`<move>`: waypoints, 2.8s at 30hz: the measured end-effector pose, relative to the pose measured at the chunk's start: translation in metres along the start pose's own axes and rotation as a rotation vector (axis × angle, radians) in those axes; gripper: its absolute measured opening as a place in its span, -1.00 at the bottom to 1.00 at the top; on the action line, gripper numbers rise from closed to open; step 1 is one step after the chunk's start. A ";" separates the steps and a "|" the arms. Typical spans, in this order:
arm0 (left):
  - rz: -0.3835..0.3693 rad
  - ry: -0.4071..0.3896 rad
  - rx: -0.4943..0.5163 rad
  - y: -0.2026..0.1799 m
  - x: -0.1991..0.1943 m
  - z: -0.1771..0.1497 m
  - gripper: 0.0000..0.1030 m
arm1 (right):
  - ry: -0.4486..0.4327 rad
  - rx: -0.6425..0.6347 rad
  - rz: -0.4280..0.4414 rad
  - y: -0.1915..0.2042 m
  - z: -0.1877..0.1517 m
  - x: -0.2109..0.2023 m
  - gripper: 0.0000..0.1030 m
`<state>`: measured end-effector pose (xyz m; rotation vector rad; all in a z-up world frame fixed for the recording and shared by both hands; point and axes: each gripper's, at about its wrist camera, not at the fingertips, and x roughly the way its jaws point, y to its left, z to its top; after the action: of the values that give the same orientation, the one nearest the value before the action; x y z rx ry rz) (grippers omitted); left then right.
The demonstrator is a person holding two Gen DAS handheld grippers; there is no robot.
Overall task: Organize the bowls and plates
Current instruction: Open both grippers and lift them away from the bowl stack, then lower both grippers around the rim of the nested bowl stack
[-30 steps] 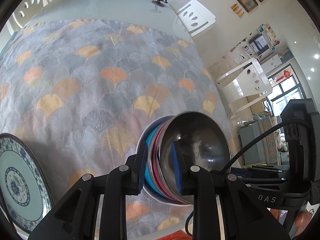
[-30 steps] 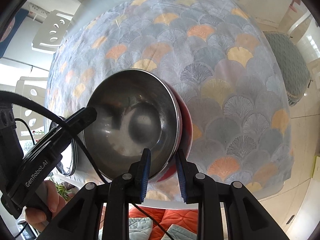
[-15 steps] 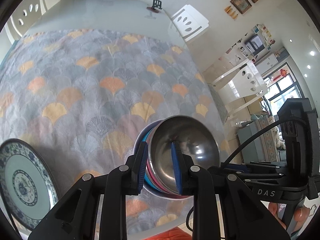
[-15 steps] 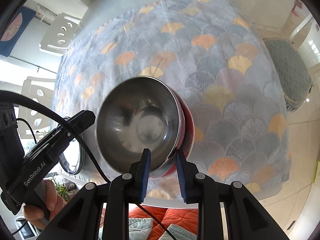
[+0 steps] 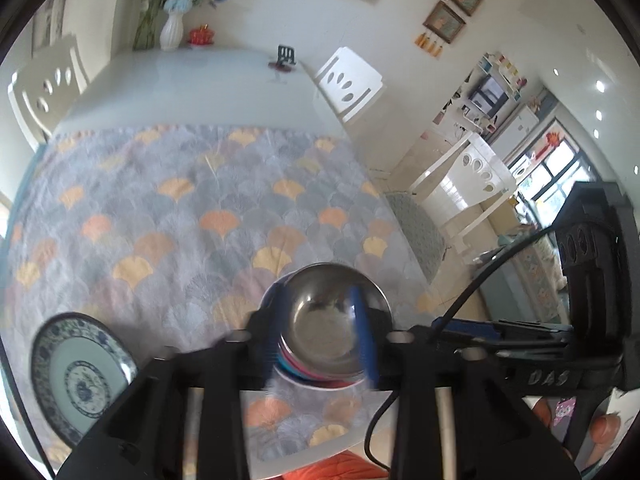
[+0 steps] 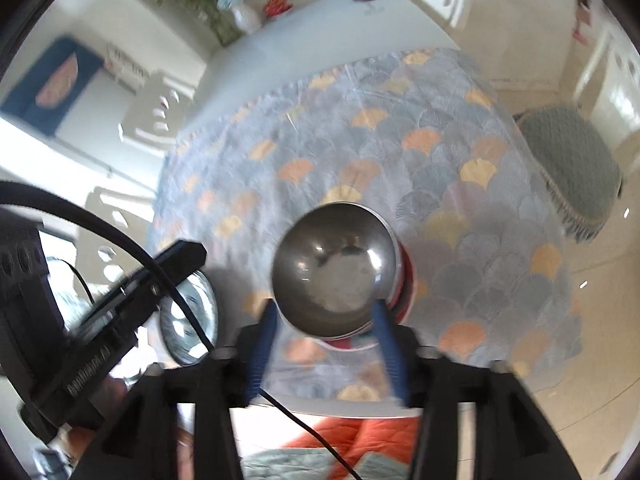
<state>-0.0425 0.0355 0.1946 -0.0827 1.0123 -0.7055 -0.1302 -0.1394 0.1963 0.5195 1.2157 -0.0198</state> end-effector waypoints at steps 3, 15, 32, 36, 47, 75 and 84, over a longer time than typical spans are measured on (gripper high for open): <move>0.042 -0.036 0.020 -0.004 -0.011 -0.010 0.07 | -0.049 0.030 -0.011 0.001 -0.007 -0.008 0.02; 0.086 -0.105 -0.063 0.004 -0.027 -0.026 0.07 | -0.251 -0.120 -0.205 0.020 -0.016 -0.037 0.39; 0.086 -0.061 -0.137 -0.005 0.000 -0.012 0.07 | -0.198 -0.237 -0.317 0.014 -0.008 -0.018 0.39; 0.089 -0.049 -0.150 -0.006 0.007 -0.010 0.07 | -0.171 -0.233 -0.315 0.010 -0.005 -0.014 0.39; 0.100 -0.020 -0.166 -0.007 0.022 -0.005 0.07 | -0.110 -0.233 -0.301 0.000 0.004 0.003 0.39; 0.139 0.033 -0.217 0.006 0.036 -0.014 0.07 | -0.040 -0.264 -0.240 -0.003 0.015 0.027 0.39; 0.134 0.048 -0.276 0.018 0.040 -0.020 0.14 | -0.027 -0.254 -0.227 -0.008 0.017 0.032 0.39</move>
<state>-0.0359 0.0321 0.1472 -0.2370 1.1461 -0.4444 -0.1059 -0.1442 0.1687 0.1579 1.2248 -0.0642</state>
